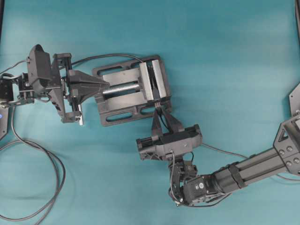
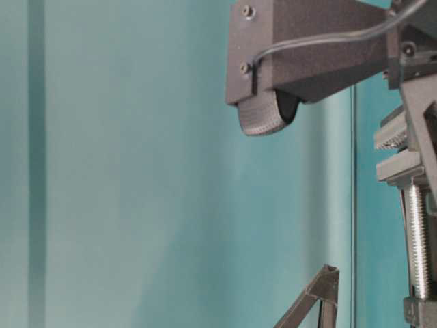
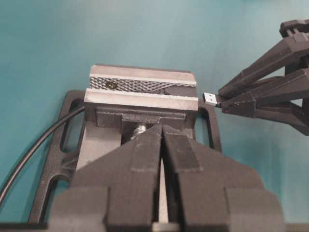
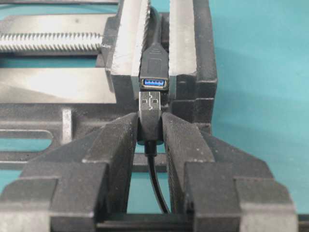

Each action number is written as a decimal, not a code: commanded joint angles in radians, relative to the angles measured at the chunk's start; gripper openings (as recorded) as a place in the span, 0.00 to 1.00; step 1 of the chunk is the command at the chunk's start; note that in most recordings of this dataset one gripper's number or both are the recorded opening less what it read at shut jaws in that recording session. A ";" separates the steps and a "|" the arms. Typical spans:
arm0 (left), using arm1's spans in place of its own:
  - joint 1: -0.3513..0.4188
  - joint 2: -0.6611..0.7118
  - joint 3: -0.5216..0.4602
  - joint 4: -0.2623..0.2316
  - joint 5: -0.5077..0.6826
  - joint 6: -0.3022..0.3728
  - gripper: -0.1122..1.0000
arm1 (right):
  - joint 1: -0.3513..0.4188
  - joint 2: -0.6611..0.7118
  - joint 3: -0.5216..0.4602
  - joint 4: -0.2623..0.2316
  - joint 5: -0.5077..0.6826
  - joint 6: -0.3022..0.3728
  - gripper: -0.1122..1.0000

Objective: Insert the USB cable into the fixed female connector.
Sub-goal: 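Align the USB plug with the port between the vise jaws, then push the USB plug down into the female connector with the right gripper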

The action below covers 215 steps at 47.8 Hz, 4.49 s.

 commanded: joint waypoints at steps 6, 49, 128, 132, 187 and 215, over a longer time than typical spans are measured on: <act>-0.005 -0.015 -0.005 0.003 -0.003 -0.006 0.11 | -0.015 -0.046 -0.008 -0.005 -0.011 -0.003 0.30; -0.005 -0.014 0.003 0.003 0.000 -0.006 0.11 | -0.054 -0.071 -0.006 -0.006 -0.003 0.006 0.30; -0.005 -0.080 0.060 0.003 0.006 0.005 0.11 | -0.178 -0.046 -0.002 -0.060 0.034 0.008 0.30; -0.003 -0.080 0.060 0.003 0.006 0.005 0.11 | -0.175 -0.054 -0.002 -0.051 0.041 0.005 0.30; -0.005 -0.080 0.060 0.003 0.012 -0.005 0.11 | -0.126 -0.061 0.018 -0.029 0.115 0.000 0.30; -0.005 -0.080 0.060 0.003 0.012 0.000 0.11 | -0.080 -0.087 0.017 0.008 0.092 0.002 0.62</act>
